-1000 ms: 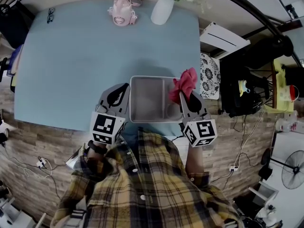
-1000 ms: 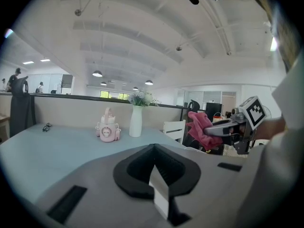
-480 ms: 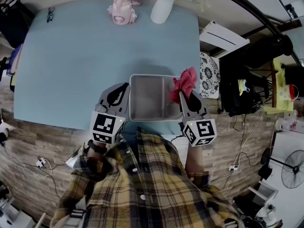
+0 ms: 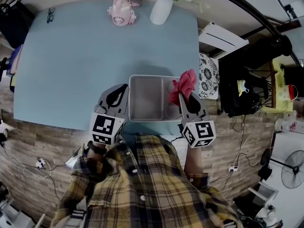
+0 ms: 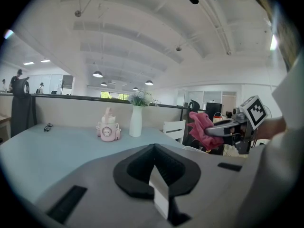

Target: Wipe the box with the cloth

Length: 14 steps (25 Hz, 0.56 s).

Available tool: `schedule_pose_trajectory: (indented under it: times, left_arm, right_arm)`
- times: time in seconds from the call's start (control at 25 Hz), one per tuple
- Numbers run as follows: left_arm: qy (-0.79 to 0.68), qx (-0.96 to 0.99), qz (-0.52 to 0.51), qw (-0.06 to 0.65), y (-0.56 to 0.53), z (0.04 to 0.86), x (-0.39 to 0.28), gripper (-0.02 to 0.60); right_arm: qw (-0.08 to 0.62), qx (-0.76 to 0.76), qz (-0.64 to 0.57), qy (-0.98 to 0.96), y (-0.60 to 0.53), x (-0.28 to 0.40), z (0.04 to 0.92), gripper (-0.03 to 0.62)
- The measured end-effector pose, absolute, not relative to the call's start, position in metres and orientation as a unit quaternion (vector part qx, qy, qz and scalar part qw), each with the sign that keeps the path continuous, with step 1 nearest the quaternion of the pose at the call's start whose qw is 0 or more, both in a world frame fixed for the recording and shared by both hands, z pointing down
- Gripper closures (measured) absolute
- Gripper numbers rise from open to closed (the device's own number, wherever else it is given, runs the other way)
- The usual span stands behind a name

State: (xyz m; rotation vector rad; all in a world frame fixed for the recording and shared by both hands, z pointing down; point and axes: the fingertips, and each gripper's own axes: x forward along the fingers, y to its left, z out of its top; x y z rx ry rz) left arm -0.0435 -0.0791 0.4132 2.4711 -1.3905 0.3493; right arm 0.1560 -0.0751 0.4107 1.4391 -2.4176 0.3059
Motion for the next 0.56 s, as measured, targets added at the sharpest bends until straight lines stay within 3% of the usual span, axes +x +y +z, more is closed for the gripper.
schedule_pose_trajectory:
  times: [0.56]
  left_arm:
    - [-0.481, 0.857, 0.116, 0.145, -0.0744, 0.4122, -0.0422, 0.591]
  right_arm:
    - [0.160, 0.501, 0.115, -0.843, -0.0696, 0.1548, 0.4160, 0.526]
